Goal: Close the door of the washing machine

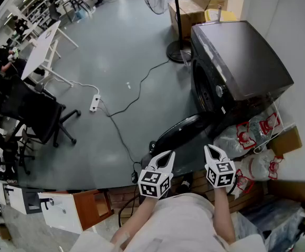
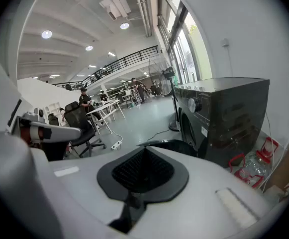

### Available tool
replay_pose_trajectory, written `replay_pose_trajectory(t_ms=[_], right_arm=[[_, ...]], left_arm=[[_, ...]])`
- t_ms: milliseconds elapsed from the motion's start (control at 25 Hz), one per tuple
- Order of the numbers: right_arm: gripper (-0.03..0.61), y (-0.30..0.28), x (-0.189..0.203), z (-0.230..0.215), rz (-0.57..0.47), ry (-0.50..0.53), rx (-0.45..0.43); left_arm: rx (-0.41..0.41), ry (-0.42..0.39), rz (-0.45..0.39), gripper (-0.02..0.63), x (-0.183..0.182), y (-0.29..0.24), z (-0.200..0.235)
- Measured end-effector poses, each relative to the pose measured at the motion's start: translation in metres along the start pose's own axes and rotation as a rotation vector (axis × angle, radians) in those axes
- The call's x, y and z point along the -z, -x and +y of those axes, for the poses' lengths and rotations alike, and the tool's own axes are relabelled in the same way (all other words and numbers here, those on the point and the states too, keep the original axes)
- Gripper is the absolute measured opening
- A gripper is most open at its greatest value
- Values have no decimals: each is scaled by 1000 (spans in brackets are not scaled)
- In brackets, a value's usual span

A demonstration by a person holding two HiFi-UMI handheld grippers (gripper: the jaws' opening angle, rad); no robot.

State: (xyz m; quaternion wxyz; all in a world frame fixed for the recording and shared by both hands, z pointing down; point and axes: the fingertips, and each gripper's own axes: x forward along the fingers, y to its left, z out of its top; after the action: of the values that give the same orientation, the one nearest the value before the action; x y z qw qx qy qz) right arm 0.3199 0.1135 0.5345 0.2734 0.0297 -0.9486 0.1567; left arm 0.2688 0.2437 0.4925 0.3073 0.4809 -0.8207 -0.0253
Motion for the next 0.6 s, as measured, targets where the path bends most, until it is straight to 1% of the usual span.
replay_pose_trajectory(t_ms=[320, 440, 600], right_arm=[[2, -4, 0, -10, -14, -33, -5], [2, -9, -1, -9, -11, -36, -14], [2, -26, -8, -9, 3, -20, -20]], left_arm=[[-14, -10, -5, 5, -1, -12, 9], [-28, -7, -16, 5, -4, -19, 21], [-53, -29, -35, 5, -16, -36, 44]])
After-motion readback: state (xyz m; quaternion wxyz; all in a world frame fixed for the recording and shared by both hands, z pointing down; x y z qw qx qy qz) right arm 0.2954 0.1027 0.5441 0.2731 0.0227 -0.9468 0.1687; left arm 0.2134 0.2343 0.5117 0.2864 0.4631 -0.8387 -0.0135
